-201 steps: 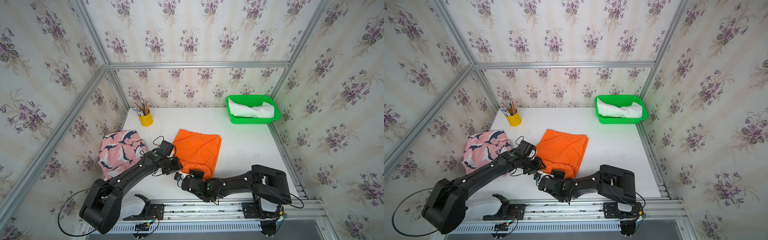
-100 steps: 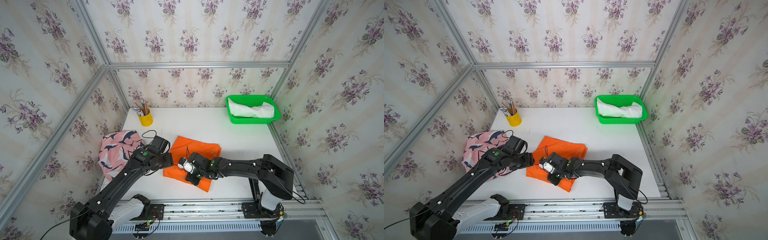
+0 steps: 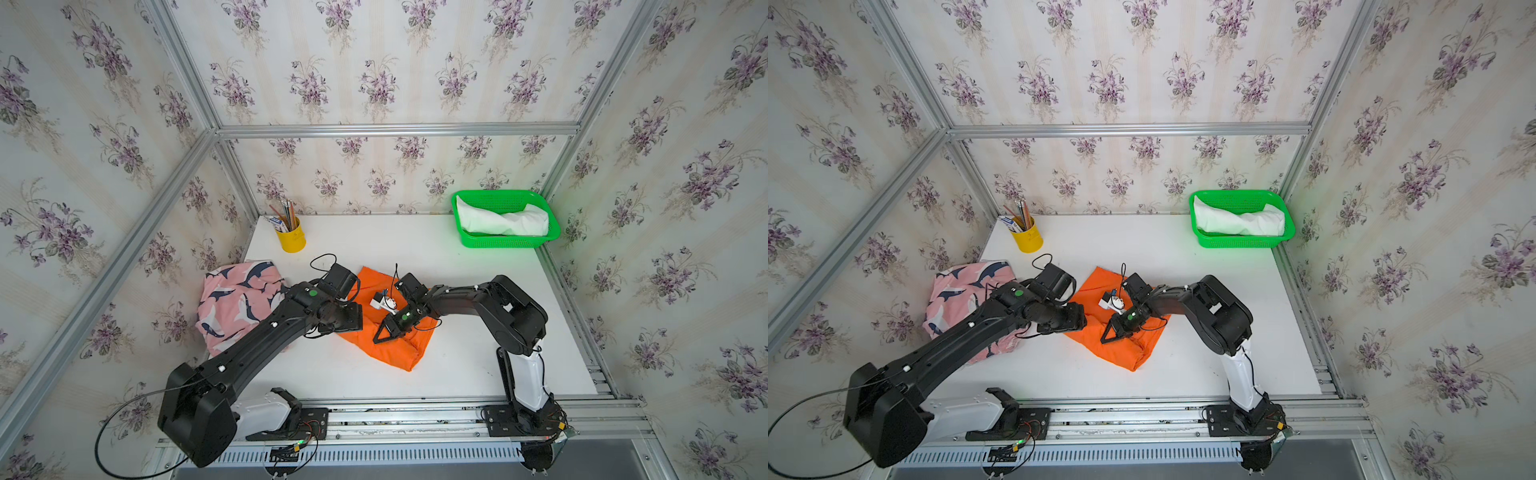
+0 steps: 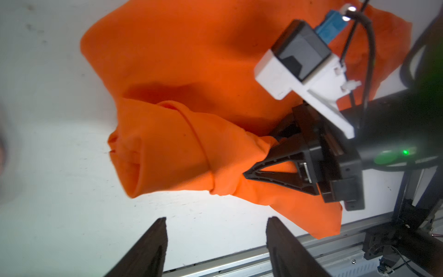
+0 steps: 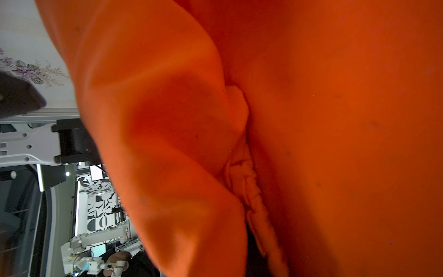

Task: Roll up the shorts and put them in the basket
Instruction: Roll the shorts at the center of the board.

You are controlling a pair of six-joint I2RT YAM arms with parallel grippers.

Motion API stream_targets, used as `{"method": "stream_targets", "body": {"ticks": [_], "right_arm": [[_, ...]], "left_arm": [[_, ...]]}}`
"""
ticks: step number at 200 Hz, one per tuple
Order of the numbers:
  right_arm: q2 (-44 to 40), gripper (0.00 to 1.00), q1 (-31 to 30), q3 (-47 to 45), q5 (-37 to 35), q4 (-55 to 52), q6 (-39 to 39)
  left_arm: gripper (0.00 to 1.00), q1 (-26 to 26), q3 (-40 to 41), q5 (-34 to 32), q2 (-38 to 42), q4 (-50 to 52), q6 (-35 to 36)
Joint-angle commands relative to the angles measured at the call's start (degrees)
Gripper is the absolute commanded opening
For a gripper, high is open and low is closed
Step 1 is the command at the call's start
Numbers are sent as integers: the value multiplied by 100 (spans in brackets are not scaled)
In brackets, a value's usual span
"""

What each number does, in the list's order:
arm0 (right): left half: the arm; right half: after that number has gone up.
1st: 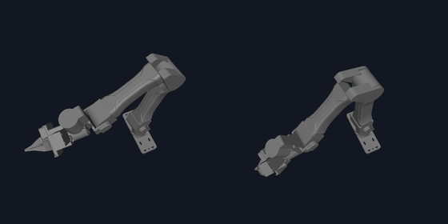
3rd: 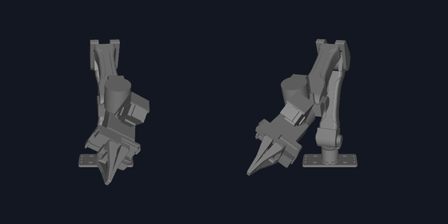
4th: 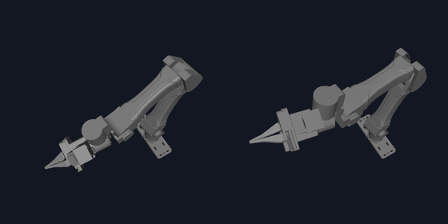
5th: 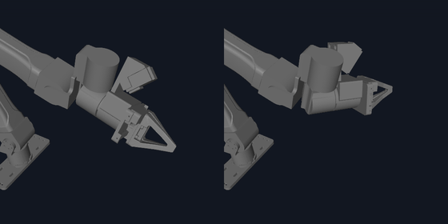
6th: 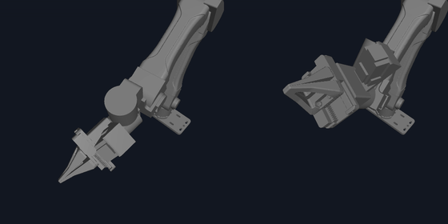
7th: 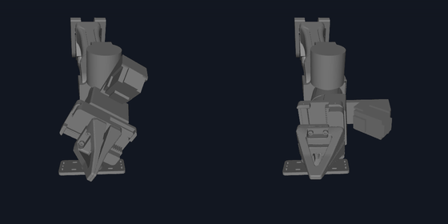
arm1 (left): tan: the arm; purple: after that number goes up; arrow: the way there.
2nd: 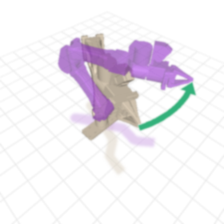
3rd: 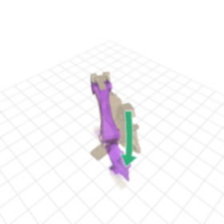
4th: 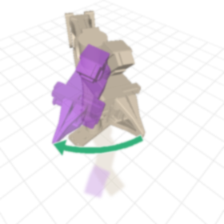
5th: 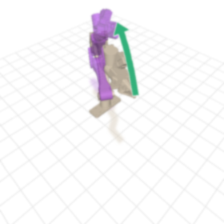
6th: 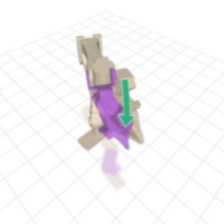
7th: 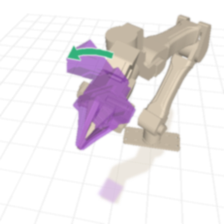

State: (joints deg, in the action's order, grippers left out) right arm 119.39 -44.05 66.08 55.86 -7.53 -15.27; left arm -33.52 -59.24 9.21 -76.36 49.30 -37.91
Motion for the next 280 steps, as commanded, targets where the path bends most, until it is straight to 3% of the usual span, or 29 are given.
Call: {"method": "stream_targets", "body": {"ticks": [1,43,89,120,159,181,219,255,280], "right_arm": [[11,25,11,10,-492,-269,-23],[-276,28,11,-176,-722,-92,-295],[-975,39,12,-504,-1226,-228,-389],[-1439,47,11,-903,-1635,-348,-441],[-1952,49,19,-1494,-1996,-313,-614],[-2145,44,28,-1786,-2141,-171,-713],[-2041,12,99,-1978,-2363,-12,-748],[-1979,7,240,-1994,-2675,-294,-509],[-2050,12,283,-1903,-2981,-604,-395]], "left_arm": [[66,-150,-207,31,-427,-214,117],[58,-56,-182,-389,-1349,-472,325],[45,297,242,-218,-1875,-815,567],[43,342,393,-87,-2076,-945,611],[43,338,567,19,-2084,-1031,602],[42,338,640,76,-2039,-1061,591],[42,313,761,198,-1752,-996,545],[42,-11,968,278,-1382,-1013,230],[43,-198,1126,257,-1131,-1051,-11]]}}
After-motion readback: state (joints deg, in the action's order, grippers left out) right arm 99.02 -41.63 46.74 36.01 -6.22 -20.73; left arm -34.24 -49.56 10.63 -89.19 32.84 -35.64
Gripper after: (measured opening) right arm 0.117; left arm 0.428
